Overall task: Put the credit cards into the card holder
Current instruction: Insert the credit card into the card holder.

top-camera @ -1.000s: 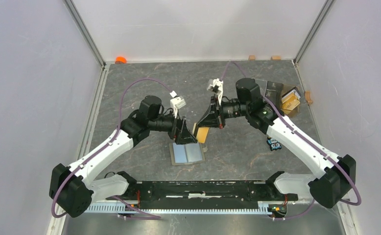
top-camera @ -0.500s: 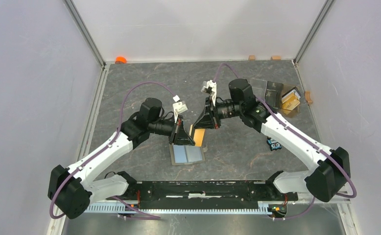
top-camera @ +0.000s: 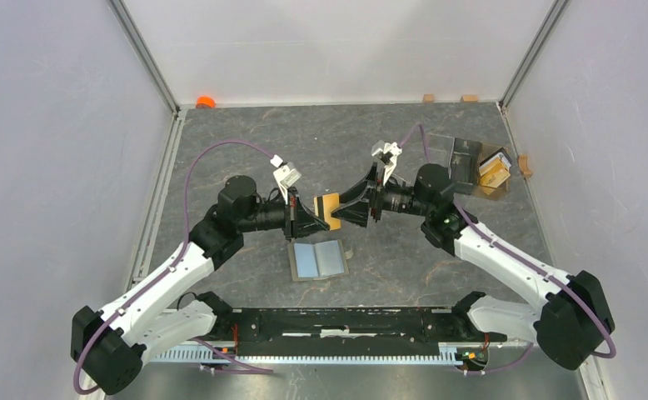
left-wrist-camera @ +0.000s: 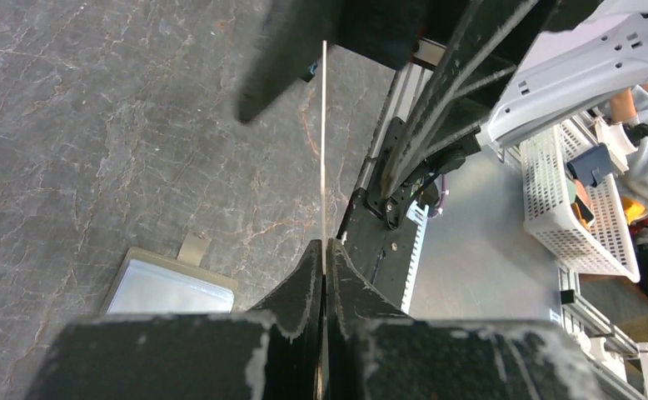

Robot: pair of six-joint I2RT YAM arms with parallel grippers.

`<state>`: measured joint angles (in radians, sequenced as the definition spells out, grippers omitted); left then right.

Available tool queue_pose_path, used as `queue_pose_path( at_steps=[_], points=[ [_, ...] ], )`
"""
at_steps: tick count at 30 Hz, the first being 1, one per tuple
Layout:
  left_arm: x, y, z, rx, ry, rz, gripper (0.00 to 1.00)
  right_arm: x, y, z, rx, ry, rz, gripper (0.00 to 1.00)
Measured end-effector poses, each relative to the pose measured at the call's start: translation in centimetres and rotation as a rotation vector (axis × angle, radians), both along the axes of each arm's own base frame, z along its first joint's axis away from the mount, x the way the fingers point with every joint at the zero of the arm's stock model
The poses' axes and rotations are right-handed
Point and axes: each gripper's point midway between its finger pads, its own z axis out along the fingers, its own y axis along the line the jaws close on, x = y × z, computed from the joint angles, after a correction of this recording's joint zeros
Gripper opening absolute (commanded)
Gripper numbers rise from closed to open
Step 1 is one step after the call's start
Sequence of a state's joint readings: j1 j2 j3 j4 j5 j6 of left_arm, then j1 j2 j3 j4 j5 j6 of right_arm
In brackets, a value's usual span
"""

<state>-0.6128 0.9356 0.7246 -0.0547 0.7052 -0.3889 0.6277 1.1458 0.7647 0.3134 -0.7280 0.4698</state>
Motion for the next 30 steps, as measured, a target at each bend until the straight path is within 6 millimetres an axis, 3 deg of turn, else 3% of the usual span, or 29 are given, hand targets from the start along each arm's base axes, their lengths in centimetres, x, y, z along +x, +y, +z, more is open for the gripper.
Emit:
queue_pose_path(
  at_steps=[2, 8, 11, 14, 19, 21, 24, 30],
  points=[
    [0.3, -0.1, 0.0, -0.007, 0.01, 0.016, 0.02, -0.3, 0.2, 0.5, 0.055, 0.009, 0.01, 0.42],
    [0.4, -0.1, 0.1, -0.033, 0.013, 0.032, 0.02, -0.9, 0.5, 2.5, 0.176, 0.021, 0.045, 0.23],
    [0.3, -0.1, 0.5, -0.051, 0.006, 0.034, 0.03, -0.8, 0.7, 2.8, 0.223, 0.041, 0.055, 0.03],
    [0.2, -0.1, 0.3, -0.053, 0.019, 0.035, 0.17, -1.0, 0.8, 2.5, 0.256, 0.06, 0.07, 0.0],
    [0.7, 0.1, -1.2, -0.042, 0.074, 0.092, 0.74, -1.2, 1.0, 1.9, 0.256, 0.088, 0.097, 0.0],
    [0.9, 0.5, -2.4, -0.023, 0.109, 0.136, 0.87, -1.2, 1.1, 1.4, 0.235, 0.096, 0.094, 0.0],
    [1.2, 1.7, -4.3, 0.026, 0.163, 0.222, 0.96, -0.5, 1.1, -0.5, 0.17, 0.117, 0.058, 0.0],
    [1.5, 4.9, -7.6, 0.133, 0.23, 0.419, 1.0, 1.4, -0.4, -5.9, -0.04, 0.194, -0.125, 0.0]
  ],
)
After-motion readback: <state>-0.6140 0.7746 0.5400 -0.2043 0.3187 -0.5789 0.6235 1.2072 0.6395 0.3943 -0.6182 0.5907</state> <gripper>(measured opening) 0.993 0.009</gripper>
